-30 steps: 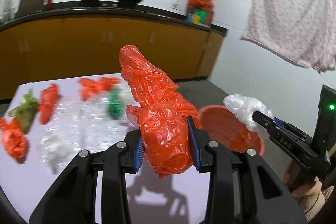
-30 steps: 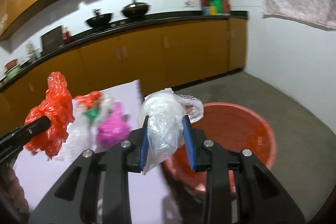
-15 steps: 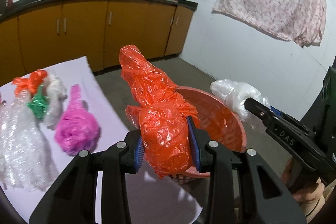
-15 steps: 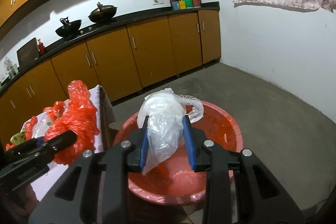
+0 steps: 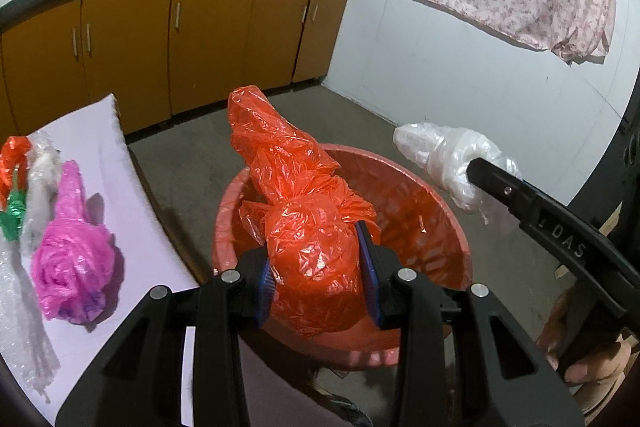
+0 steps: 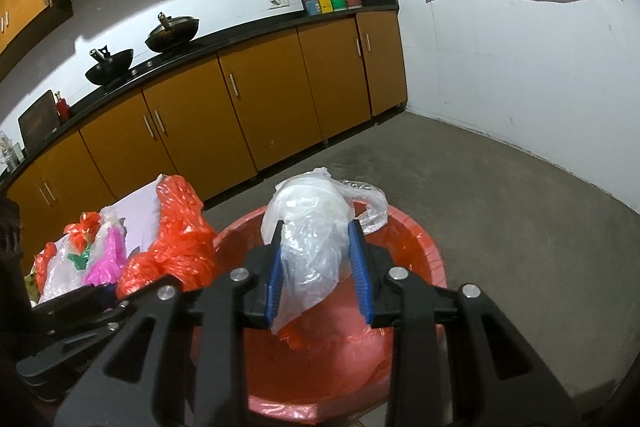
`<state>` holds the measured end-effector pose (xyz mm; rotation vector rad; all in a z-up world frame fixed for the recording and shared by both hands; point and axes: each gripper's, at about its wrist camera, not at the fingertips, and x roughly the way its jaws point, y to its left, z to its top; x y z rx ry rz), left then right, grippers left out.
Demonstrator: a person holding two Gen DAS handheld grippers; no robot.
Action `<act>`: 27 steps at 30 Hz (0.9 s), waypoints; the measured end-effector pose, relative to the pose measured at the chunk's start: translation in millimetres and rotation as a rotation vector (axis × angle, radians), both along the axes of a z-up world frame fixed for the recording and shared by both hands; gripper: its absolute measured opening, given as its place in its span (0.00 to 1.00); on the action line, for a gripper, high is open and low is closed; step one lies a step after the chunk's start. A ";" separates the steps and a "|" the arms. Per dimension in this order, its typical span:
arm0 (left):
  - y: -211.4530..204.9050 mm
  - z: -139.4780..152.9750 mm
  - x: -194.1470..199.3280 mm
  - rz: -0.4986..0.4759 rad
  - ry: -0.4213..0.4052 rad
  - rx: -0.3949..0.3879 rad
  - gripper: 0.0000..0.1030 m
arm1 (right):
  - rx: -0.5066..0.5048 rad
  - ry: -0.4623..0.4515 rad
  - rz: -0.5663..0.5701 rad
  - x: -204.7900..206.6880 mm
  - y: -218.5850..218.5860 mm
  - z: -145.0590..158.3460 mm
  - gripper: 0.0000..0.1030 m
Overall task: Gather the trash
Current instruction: 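Open the right tool over the basket while the left tool releases the red-orange bag, then move both open tools back over the bags on the table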
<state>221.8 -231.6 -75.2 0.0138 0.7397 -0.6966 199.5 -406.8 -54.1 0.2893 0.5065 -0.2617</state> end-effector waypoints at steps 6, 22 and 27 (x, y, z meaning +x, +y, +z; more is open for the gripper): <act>-1.1 -3.1 0.0 0.003 -0.002 0.008 0.63 | -0.011 -0.029 -0.038 -8.3 -6.6 1.9 0.67; 116.7 25.2 -35.2 0.290 -0.144 0.049 0.89 | -0.197 0.055 -0.041 -9.0 46.5 4.5 0.96; 177.3 32.0 -50.6 0.466 -0.225 0.131 0.93 | -0.157 0.059 0.065 4.4 91.2 6.5 0.96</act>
